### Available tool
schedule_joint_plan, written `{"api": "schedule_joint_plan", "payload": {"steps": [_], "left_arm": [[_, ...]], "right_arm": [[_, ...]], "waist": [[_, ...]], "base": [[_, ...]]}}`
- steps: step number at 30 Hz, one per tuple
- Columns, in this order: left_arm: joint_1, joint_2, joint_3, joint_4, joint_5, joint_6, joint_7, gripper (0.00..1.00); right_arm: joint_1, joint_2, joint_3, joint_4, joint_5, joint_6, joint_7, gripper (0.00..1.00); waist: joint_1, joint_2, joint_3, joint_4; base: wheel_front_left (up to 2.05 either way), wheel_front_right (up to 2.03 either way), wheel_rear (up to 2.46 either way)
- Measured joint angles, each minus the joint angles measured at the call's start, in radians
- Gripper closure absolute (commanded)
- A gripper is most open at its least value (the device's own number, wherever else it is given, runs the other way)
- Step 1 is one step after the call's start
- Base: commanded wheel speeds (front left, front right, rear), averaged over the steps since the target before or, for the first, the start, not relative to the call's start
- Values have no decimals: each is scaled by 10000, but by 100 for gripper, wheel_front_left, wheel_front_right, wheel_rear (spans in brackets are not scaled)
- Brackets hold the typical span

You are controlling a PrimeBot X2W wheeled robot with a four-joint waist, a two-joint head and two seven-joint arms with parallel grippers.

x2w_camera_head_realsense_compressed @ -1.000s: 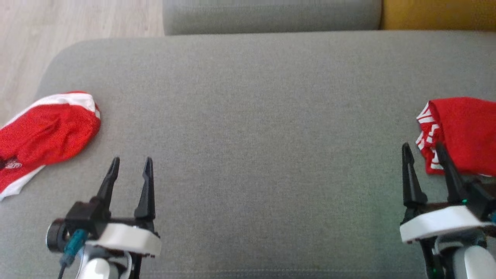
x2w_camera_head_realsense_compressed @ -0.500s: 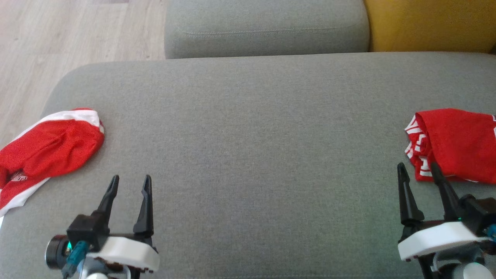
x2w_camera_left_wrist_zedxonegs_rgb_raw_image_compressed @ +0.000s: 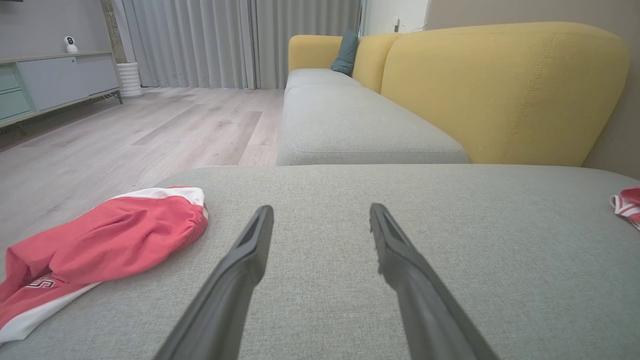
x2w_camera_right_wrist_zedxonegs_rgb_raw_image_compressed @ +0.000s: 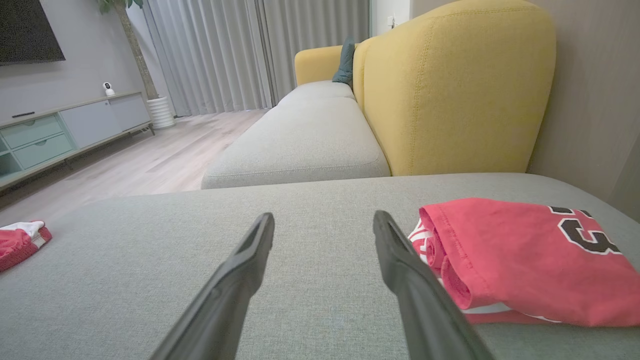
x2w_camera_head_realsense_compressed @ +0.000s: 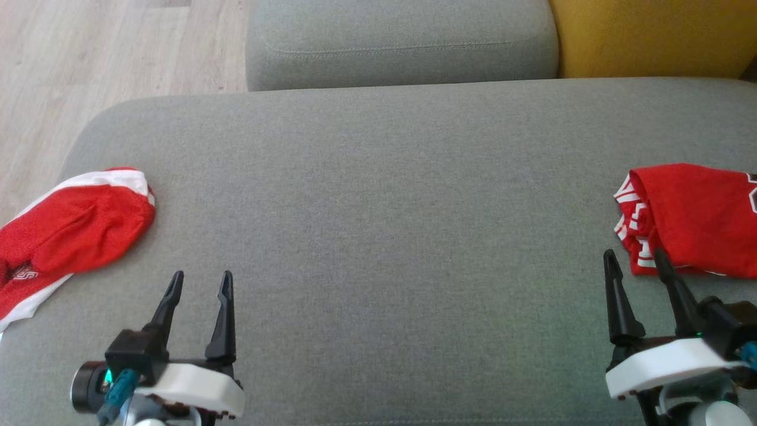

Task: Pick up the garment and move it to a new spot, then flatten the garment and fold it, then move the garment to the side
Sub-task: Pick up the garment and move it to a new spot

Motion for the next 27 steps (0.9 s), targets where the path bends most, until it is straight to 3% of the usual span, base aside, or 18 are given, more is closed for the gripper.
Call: {"api": "schedule_joint_plan", "payload": {"steps": [13, 27], "left_arm": [[-61, 15, -165, 2, -100, 40, 0, 0], [-1011, -6, -155, 178, -238, -21, -115, 0]], "right_arm": [[-1, 0, -199, 4, -42, 0, 6, 0], [-84, 4, 77, -343, -117, -2, 192, 0]], "waist": [[0, 0, 35, 389], [1, 0, 377, 2611]], "base": [[0, 0, 0], [0, 0, 0]]}}
